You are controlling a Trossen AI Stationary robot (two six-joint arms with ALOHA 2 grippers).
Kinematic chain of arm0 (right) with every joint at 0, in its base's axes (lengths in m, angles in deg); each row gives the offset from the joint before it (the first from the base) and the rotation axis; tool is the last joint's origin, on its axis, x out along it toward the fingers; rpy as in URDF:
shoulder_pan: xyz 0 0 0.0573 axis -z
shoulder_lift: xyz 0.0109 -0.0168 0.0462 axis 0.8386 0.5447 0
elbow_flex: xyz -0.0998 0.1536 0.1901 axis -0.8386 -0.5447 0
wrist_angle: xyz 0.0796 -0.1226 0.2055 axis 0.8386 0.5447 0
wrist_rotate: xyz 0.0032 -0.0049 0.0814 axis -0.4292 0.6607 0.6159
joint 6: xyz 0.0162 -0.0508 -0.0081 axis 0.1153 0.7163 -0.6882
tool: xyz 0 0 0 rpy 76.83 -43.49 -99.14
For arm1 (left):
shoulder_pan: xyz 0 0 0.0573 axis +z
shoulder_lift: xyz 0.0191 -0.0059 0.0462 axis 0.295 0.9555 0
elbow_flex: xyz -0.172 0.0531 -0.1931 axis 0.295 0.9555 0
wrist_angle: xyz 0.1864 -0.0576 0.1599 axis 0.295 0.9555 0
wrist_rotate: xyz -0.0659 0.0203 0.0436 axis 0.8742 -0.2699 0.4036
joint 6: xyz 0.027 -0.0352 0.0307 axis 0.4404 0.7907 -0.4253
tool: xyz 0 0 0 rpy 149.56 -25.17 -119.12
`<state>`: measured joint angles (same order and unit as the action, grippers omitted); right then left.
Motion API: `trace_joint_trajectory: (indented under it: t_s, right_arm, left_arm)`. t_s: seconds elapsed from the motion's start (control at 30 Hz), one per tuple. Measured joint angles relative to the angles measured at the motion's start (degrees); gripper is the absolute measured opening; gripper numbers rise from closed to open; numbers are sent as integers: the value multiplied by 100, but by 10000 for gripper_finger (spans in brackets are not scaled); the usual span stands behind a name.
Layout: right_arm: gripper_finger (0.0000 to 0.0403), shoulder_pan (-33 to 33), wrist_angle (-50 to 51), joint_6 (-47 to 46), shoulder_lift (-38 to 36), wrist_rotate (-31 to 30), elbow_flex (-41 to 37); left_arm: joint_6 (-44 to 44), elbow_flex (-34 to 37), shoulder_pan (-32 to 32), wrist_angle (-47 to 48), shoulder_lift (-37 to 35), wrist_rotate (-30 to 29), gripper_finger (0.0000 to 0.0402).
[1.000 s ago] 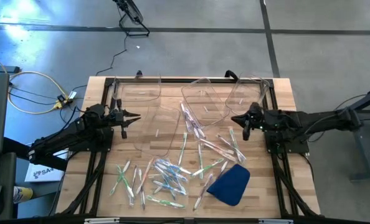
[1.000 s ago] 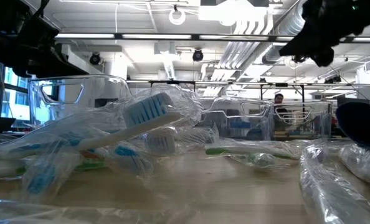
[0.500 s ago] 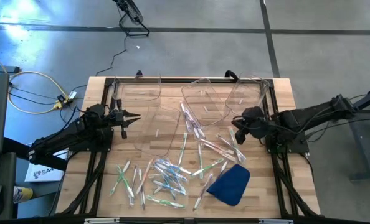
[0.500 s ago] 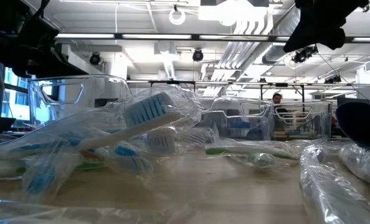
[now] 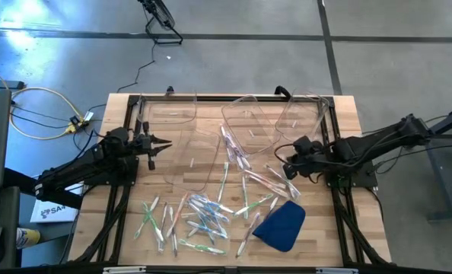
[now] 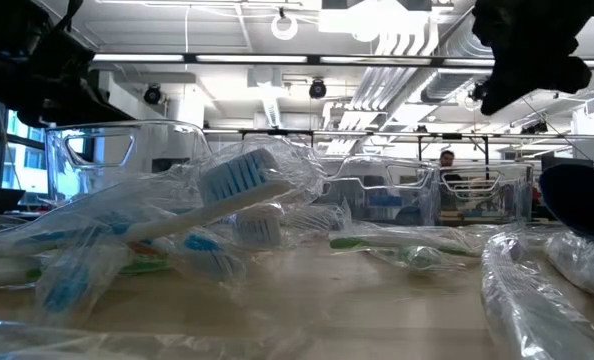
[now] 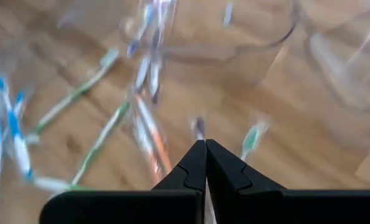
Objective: Pick & Place Toothbrushes
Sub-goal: Put the green toothbrush into the top right transparent bin
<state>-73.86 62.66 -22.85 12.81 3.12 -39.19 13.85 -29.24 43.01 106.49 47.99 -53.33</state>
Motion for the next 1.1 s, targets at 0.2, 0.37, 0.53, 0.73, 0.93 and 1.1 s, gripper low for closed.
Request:
trace_joint_trajectory:
  t_s: [0.2,0.37,0.53,0.73,0.93,1.1]
  right_arm:
    - [2,0,-24,211,155,482,0]
    - [2,0,-242,1251,151,472,0]
    - [2,0,-497,1357,151,509,0]
    - [2,2,-590,1381,151,499,0]
    - [2,4,-589,891,221,-51,0]
    - [2,28,-580,868,466,-220,-2]
  left_arm:
    - [0,0,1,76,0,0,46]
    - [0,0,-1,203,0,0,46]
    - [0,-9,0,274,0,0,46]
    - [1,-9,0,274,0,0,46]
    - [0,-9,1,279,0,-136,46]
    - [0,-9,0,281,-1,-239,46]
